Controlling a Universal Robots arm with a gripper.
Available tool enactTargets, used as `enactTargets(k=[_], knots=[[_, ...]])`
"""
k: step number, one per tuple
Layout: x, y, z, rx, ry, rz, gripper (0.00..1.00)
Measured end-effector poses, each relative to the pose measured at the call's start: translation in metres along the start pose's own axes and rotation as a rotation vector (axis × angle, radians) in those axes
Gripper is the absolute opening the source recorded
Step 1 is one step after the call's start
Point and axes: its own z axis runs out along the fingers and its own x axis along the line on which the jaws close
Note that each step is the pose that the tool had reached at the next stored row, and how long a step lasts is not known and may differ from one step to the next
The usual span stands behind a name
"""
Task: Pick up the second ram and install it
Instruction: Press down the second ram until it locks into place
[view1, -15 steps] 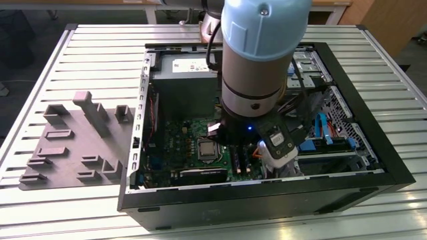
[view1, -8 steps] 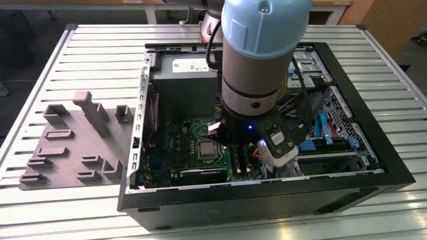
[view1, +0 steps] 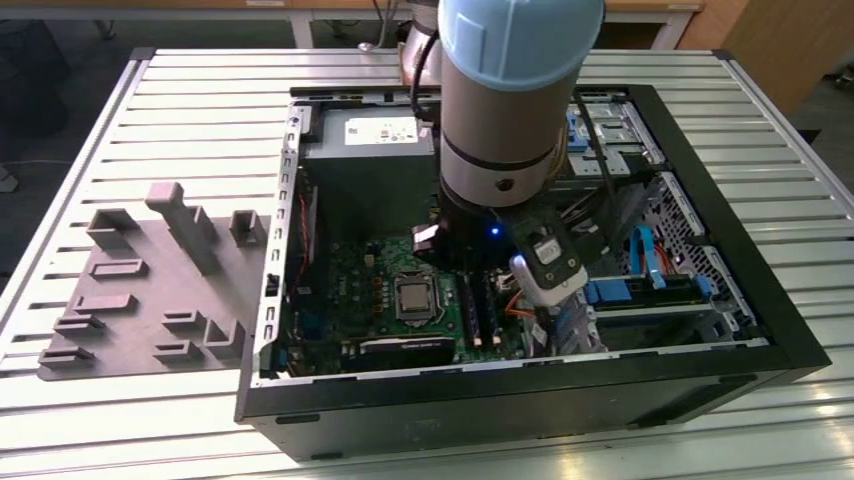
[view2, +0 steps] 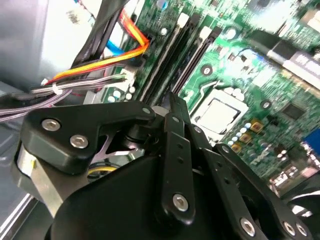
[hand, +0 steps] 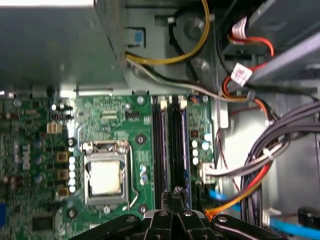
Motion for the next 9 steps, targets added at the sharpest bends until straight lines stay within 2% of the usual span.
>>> enactTargets(k=[3, 9], knots=[[0.0004, 0.0071, 0.0006, -0.0002, -0.0001, 0.0, 0.11], [0.0004, 0.0082, 0.0007, -0.0001, 0.0, 0.0, 0.11]])
